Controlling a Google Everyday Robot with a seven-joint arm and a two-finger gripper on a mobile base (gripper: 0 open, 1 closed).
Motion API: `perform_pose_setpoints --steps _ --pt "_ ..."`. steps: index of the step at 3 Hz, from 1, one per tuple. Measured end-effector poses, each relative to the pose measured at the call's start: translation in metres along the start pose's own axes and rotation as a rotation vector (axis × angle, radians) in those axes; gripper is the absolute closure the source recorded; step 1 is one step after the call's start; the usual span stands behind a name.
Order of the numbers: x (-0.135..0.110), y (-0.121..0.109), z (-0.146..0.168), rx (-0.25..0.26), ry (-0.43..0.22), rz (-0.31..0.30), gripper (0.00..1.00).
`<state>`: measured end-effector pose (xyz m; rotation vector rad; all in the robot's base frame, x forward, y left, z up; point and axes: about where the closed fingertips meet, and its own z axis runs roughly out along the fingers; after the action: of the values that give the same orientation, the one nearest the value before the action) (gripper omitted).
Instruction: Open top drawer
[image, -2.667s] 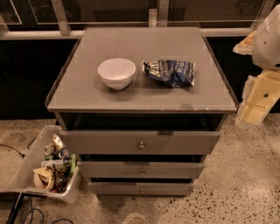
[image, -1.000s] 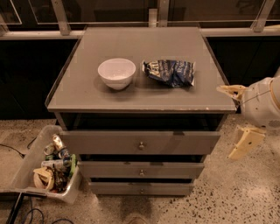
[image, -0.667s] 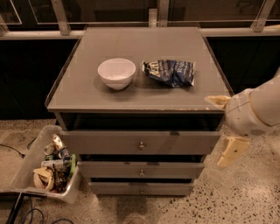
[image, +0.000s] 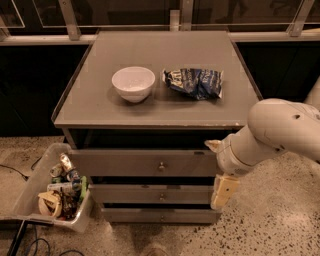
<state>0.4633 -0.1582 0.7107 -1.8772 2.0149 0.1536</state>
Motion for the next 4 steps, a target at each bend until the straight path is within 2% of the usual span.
perform_pose_setpoints --steps 1,3,4 --pt "-0.006 -0.003 0.008 -0.005 -0.011 -0.01 0.0" --pt "-0.016 -0.026 0.034 0.002 -0.014 -0.033 0.0" --pt "0.005 -0.034 0.045 0.018 -0.026 0.006 0.0"
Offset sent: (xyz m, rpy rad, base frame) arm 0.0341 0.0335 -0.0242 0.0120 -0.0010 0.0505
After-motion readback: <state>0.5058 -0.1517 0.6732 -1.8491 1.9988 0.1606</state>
